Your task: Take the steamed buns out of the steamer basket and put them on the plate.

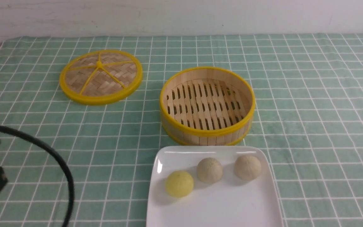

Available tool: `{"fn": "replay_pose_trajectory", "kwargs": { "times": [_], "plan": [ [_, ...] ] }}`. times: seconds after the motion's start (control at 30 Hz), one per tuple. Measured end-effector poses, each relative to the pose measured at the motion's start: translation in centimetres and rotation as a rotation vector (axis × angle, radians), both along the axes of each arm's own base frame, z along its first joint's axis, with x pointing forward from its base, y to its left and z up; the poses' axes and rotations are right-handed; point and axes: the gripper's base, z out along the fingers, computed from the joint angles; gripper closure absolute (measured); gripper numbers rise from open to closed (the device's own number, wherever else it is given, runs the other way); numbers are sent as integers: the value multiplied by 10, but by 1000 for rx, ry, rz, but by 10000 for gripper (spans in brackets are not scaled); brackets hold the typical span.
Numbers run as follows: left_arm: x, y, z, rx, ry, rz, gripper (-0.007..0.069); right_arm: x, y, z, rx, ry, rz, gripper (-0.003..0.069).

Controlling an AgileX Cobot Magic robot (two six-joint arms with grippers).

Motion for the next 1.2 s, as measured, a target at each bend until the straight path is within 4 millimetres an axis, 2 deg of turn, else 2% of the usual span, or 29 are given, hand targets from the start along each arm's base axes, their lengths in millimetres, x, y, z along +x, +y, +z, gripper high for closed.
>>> {"fn": "replay_pose_trajectory", "kwargs": {
  "times": [0.1, 0.2, 0.37, 0.67, 1.2],
  "plan": [
    [0, -16, -3, -62, -63, -159, 299, 0, -1, 0, 22, -6, -15, 414],
    [0, -22, -7, -135, -60, -205, 316, 0, -1, 0, 25, -6, -16, 414],
    [2, -25, -24, -130, -3, -219, 349, 0, -1, 0, 25, -6, -16, 415],
    [-2, -24, -70, -75, 114, -226, 429, 0, -1, 0, 26, -7, -16, 415],
    [-8, -22, -100, -121, 226, -195, 447, 0, -1, -1, 57, -1, -12, 415]
  ]
}}
